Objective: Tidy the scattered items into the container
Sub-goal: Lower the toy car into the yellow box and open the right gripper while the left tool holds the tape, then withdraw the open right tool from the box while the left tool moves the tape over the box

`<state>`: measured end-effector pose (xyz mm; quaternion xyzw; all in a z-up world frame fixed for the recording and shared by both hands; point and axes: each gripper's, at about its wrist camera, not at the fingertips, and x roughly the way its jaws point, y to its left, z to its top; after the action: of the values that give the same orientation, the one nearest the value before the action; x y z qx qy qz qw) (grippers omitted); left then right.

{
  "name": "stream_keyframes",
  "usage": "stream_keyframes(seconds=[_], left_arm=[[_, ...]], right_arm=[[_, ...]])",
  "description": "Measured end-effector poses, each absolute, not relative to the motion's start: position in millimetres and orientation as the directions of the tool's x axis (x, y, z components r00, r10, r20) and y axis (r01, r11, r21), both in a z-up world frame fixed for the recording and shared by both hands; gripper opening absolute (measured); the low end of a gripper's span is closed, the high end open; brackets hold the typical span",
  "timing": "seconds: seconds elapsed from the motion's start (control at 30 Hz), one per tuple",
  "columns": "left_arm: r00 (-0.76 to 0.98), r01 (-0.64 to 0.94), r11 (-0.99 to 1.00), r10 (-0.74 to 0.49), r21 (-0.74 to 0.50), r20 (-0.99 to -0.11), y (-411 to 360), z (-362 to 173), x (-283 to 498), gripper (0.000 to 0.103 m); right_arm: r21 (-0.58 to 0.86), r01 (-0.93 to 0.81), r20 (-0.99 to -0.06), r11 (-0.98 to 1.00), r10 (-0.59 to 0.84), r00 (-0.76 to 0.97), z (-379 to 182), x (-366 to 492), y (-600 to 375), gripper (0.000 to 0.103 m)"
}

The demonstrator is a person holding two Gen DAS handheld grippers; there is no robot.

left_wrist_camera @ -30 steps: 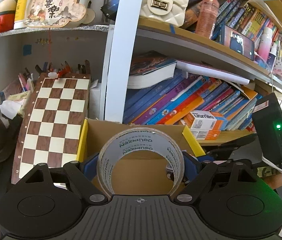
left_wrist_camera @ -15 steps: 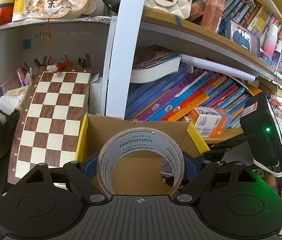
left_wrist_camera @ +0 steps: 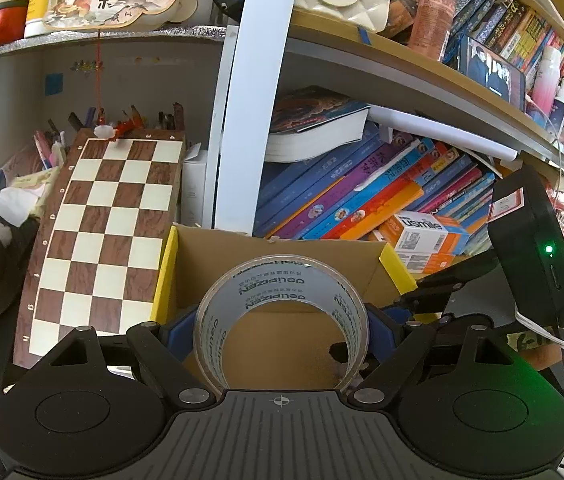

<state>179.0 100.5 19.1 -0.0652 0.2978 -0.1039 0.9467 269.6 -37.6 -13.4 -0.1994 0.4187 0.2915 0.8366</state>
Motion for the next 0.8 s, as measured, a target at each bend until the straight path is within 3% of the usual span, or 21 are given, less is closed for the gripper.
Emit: stream_keyframes(seconds=[0.8], left_arm=[[0.797, 0.184, 0.975, -0.222, -0.124, -0.562, 90, 28, 180, 0.085]], right_arm=[[-0.073, -0.594, -0.769, 0.801, 0.334, 0.545, 14, 229, -68, 0.034]])
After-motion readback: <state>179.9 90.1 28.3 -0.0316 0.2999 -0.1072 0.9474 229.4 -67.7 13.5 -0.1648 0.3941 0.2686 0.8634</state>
